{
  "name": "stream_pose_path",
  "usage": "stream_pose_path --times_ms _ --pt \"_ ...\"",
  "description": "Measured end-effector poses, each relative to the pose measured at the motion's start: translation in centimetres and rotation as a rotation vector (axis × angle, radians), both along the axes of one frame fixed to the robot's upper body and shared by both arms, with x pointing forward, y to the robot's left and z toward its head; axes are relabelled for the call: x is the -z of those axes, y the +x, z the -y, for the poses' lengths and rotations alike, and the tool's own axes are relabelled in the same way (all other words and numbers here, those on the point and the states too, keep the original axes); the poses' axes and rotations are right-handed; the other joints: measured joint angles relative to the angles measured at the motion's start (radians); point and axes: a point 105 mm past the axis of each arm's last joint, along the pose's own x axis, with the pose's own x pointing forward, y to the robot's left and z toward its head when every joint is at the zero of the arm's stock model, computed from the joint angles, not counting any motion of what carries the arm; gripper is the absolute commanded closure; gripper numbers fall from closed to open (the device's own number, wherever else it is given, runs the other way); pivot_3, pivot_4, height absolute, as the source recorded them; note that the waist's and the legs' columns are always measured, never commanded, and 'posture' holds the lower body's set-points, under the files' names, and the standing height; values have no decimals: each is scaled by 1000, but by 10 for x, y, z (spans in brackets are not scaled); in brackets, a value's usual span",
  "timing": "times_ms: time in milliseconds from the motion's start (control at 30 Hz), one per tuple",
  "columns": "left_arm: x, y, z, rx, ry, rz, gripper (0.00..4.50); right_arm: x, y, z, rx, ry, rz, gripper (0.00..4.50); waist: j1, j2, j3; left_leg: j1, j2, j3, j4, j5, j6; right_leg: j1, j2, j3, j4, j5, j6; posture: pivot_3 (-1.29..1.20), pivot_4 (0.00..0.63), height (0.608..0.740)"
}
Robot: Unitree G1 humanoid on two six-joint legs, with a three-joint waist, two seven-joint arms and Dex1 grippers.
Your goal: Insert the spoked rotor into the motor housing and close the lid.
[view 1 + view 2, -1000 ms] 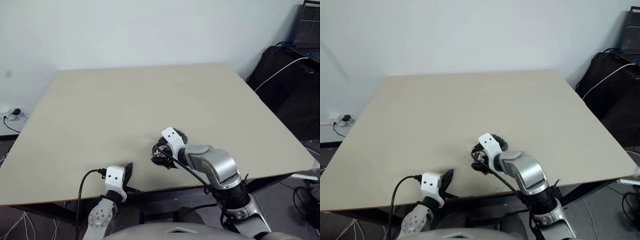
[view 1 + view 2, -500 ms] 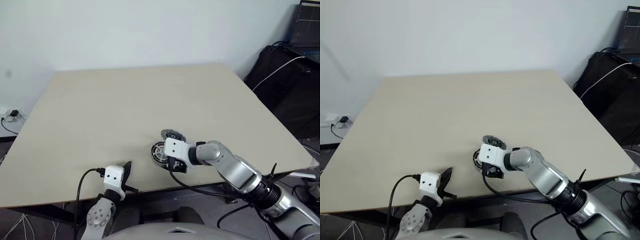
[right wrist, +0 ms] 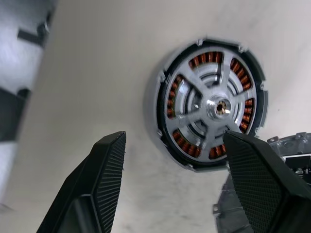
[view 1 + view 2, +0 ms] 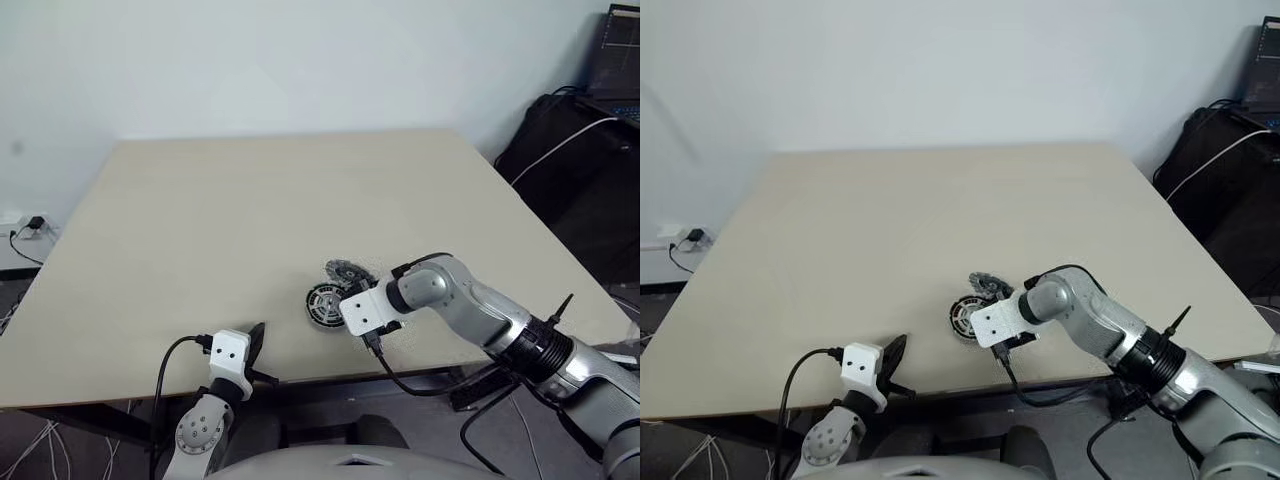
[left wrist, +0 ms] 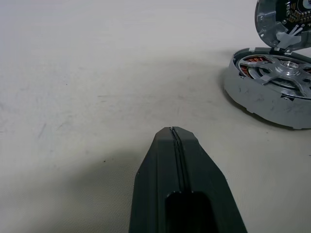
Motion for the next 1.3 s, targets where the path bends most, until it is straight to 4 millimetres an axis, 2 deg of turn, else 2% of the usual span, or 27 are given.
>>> stream_pose_path --times_ms 600,700,967,1033,1300 --pt "-9 -1 8 -16 -22 -5 4500 18 -1 8 -116 -135 -16 1123 11 1 0 0 0 0 0 0 0 0 -1 0 0 0 -1 0 0 740" --pt "-9 -1 7 -18 -22 -6 4500 19 1 8 -117 -139 -20 1750 11 1 -1 1 0 0 0 0 0 1 -1 0 0 0 -1 0 0 740" --pt "-8 -2 6 -20 -20 -7 4500 17 8 5 -120 -140 -3 4227 12 0 -3 6 0 0 0 0 0 5 0 0 0 0 -1 0 0 740" --pt "-9 -2 6 -20 -20 -7 4500 19 7 1 -123 -136 -9 4397 12 0 -3 7 0 0 0 0 0 7 -1 0 0 0 -1 0 0 740" --pt "-9 -2 7 -23 -24 -6 4500 21 7 5 -73 -112 -27 4398 12 -1 -2 11 0 0 0 -1 -2 11 -1 0 0 0 0 0 0 740"
